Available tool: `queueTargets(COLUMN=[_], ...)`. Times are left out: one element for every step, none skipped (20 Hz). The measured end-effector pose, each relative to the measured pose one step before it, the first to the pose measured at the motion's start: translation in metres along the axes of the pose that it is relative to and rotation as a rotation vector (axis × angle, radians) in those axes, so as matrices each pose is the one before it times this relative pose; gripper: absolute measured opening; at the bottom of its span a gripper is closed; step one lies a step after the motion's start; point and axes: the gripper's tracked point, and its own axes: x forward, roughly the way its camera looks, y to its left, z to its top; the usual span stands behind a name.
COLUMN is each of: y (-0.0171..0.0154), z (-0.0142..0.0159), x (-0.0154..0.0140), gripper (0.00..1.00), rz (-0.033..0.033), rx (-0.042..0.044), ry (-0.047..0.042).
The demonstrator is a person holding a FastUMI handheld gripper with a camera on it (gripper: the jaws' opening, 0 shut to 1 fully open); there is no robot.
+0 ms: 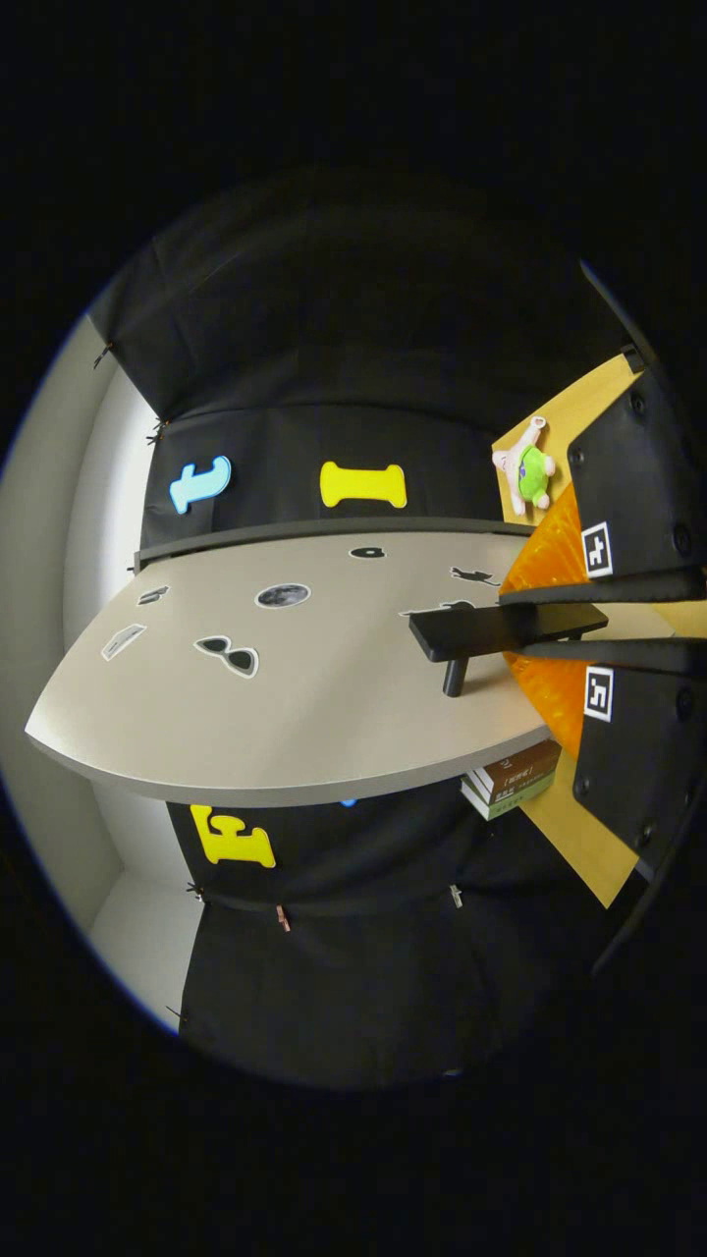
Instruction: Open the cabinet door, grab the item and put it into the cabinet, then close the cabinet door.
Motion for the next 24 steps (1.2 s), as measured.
queueTargets(y=[-0.00499,-0.00691,-0.00503,-0.00851,-0.00794,-0.00698,-0.00584,-0.00315,-0.00127,-0.00106,-0.00251,-0.00338,-0.00448,-0.00298,-0.00082,0.00267,-0.00021,-0.00093,-0.00147,-0.00135,-0.00461,-0.0084,-0.00779,-0.00375], z=[0.00106,0.00082,0.00152,0.00009,-0.0012,0.0005,0.00063,0.00277,-0.00046,-0.00411,-0.00231,-0.00094,0.00102,0.00144,-0.00119,-0.00212,-0.00094,-0.00017,0.00008,-0.00062,0.00109,0.00213,0.00085,-0.00136], x=[-0.00071,-0.00134,-0.00066,0.00245,0.00136,-0.00057,0.00004,0.00005,0.00098,-0.00038,-0.00151,-0.0024,-0.00111,0.00174,0.00058,-0.00044,-0.00033,0.00017,-0.00083,-0.00056,-0.00059,0.00027,-0.00154,-0.00051], gripper=[0.18,0.18,0.18,0.17,0.17,0.17,0.16,0.14,0.12,0.12,0.13,0.13,0.13,0.13,0.12,0.13,0.13,0.13,0.12,0.13,0.13,0.13,0.15,0.17], rz=[-0.01927,-0.02124,-0.01748,-0.02341,-0.02543,-0.02426,-0.0193,-0.01028,-0.00278,-0.00401,-0.00831,-0.01463,-0.01744,-0.01014,-0.00802,-0.0062,-0.00907,-0.0099,-0.00693,-0.01288,-0.02453,-0.02239,-0.01103,-0.00467], rx=[-0.01077,-0.01722,-0.01817,-0.02104,-0.02018,-0.0153,-0.0102,-0.00447,0.00254,0.00289,0.00333,0.0025,0.00672,0.01774,0.0276,0.0277,0.02067,0.01456,0.00428,-0.00397,-0.01827,-0.02832,-0.01945,-0.01281], ry=[-0.00338,-0.00458,-0.00834,-0.00481,-0.00247,-0.00285,-0.0064,-0.01164,0.00227,0.01017,0.0091,0.00566,-0.00017,-0.00007,0.00853,0.00279,0.00087,-0.00131,0.00064,0.00146,-0.0043,-0.0126,-0.00754,0.00049])
